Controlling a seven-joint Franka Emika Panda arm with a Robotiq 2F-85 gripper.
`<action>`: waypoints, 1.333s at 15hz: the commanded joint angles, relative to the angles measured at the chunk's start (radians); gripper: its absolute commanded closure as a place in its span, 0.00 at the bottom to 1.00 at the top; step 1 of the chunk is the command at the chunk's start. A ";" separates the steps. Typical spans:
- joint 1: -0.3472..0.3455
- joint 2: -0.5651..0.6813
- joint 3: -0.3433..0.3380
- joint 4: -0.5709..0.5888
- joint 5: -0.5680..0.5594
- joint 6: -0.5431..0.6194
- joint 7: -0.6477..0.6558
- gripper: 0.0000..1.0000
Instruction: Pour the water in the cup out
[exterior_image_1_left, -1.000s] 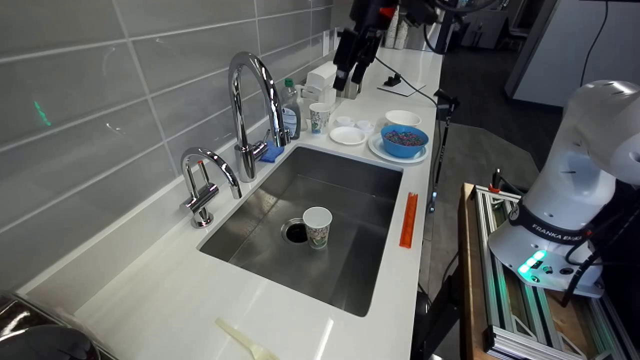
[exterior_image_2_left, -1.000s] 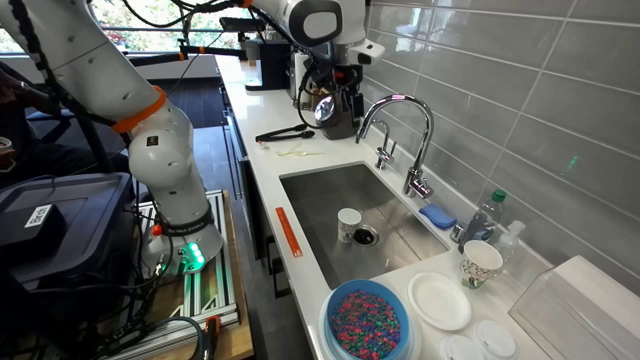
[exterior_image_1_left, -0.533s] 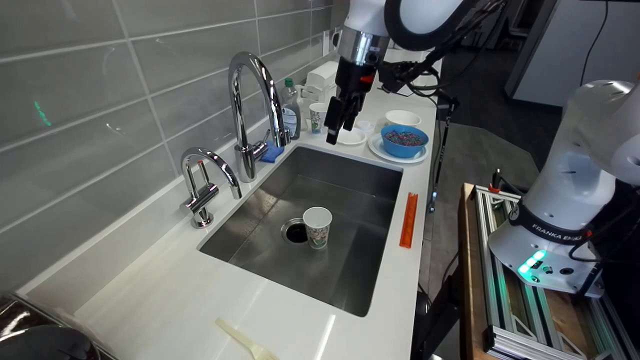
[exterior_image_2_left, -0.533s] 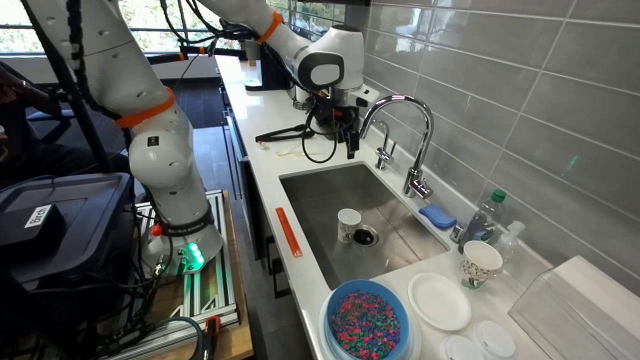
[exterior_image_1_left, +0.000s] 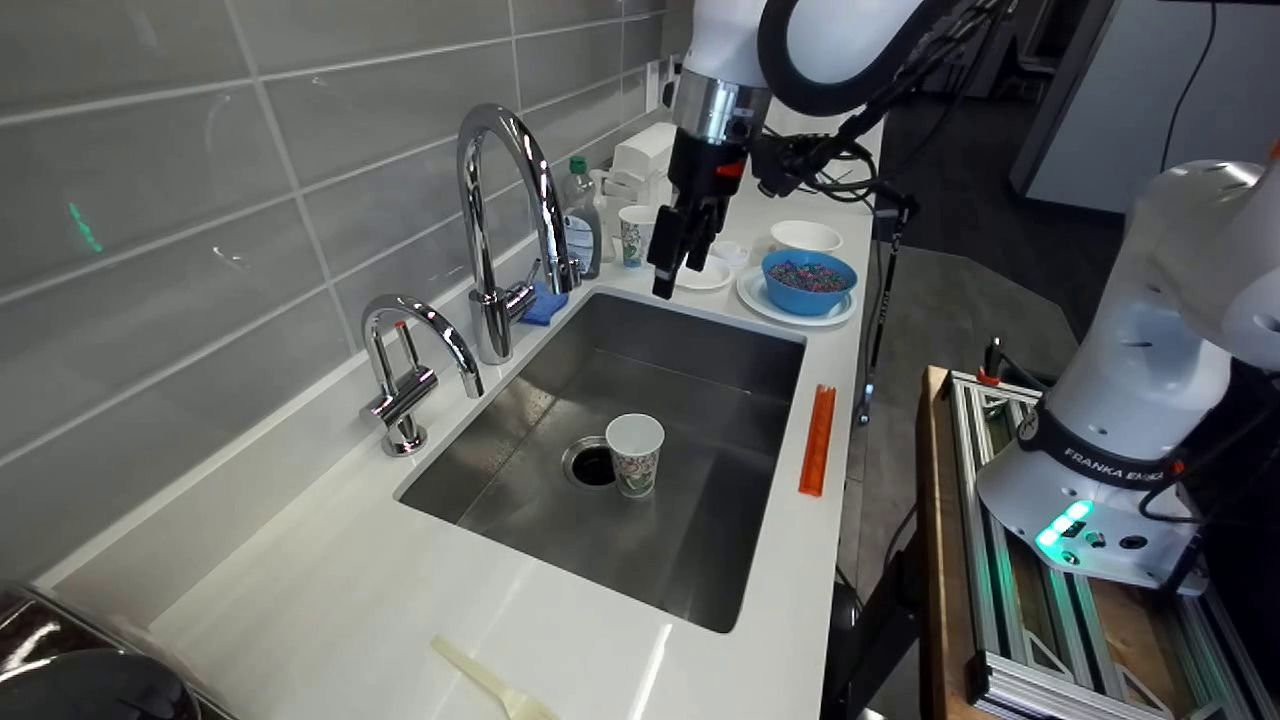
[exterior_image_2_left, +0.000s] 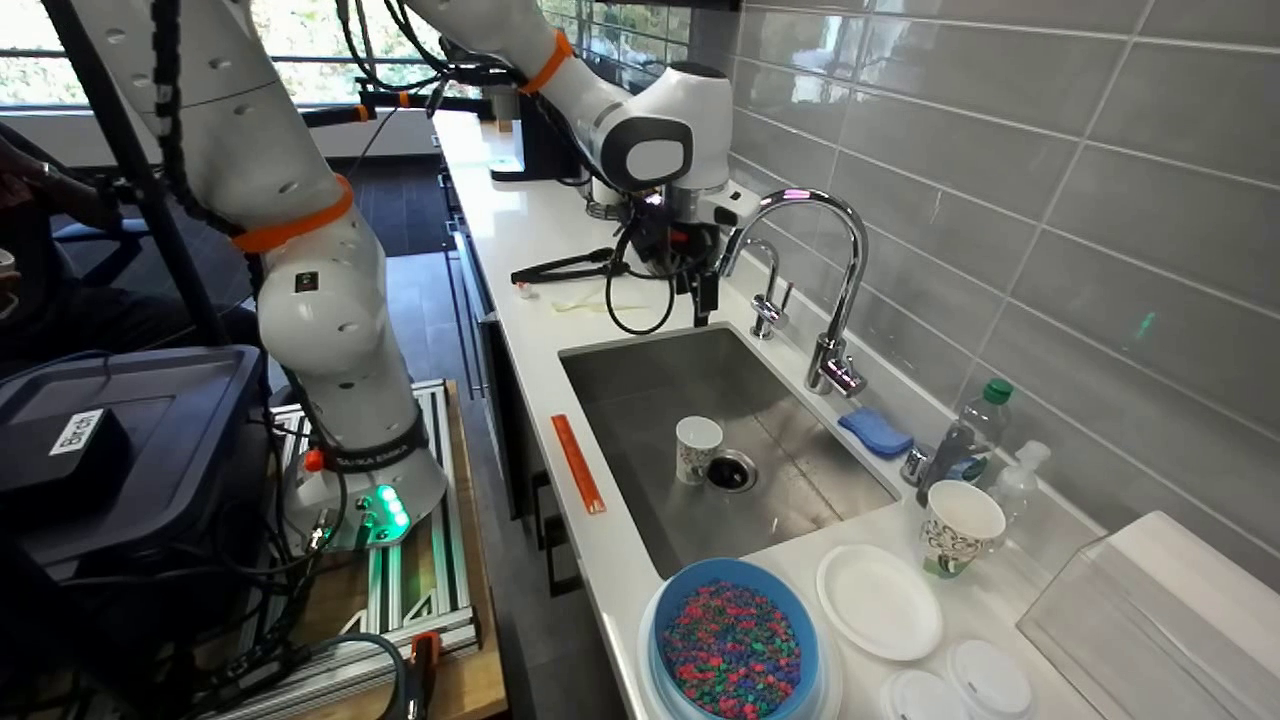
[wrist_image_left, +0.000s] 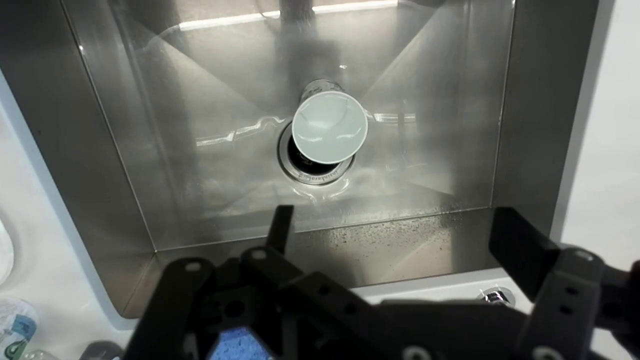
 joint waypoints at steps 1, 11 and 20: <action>0.002 0.126 -0.035 -0.001 0.044 0.096 -0.033 0.00; -0.029 0.440 -0.023 0.039 0.199 0.378 -0.213 0.00; -0.057 0.499 -0.006 0.034 0.183 0.481 -0.245 0.00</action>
